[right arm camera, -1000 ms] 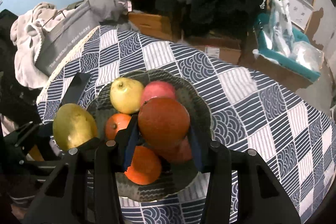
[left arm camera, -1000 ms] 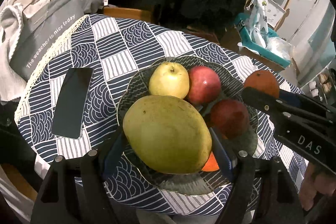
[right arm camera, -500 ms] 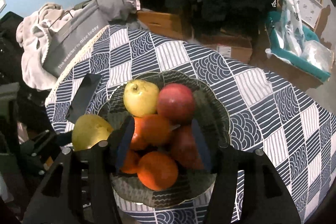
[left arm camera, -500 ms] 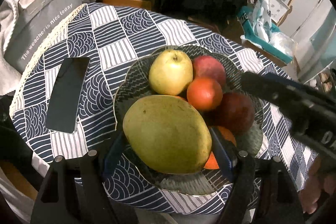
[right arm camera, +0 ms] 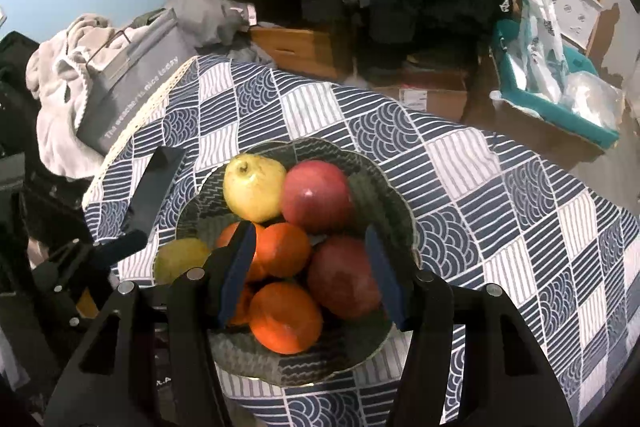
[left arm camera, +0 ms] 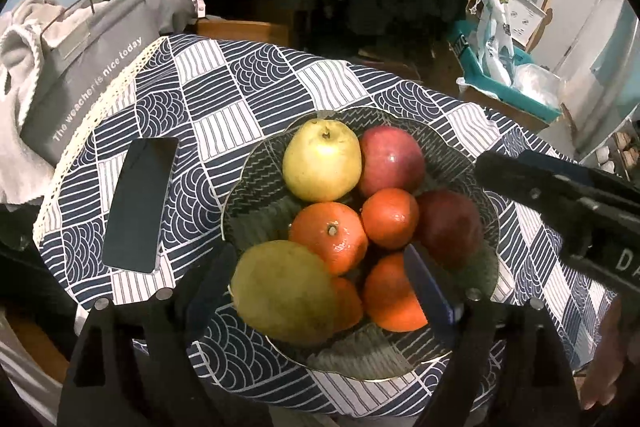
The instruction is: Organize fruits
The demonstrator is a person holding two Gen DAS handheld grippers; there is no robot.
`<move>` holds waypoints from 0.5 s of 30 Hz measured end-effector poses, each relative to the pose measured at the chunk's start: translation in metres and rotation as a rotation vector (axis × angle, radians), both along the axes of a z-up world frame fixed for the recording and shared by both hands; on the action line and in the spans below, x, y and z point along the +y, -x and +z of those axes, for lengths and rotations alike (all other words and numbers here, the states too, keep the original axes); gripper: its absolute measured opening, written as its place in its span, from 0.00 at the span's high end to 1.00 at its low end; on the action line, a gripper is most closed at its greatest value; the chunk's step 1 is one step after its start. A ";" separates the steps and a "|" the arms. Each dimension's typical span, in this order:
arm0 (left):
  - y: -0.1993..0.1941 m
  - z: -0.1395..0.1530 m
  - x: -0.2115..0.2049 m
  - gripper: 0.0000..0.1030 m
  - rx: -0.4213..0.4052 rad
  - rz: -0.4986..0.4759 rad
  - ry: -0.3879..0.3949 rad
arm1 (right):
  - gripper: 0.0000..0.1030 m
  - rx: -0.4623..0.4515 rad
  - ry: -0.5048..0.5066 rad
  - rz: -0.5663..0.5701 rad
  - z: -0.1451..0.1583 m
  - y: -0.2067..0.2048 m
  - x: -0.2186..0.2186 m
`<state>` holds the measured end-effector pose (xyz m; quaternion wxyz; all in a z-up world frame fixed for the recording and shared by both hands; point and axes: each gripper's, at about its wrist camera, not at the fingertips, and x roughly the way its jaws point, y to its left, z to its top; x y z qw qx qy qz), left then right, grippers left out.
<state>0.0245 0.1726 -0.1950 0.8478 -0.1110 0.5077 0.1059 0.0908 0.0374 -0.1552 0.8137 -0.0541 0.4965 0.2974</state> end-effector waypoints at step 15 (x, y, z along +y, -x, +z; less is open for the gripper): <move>0.008 0.058 -0.020 0.15 -0.129 -0.023 -0.006 | 0.33 -0.191 0.036 -0.071 0.056 0.017 -0.035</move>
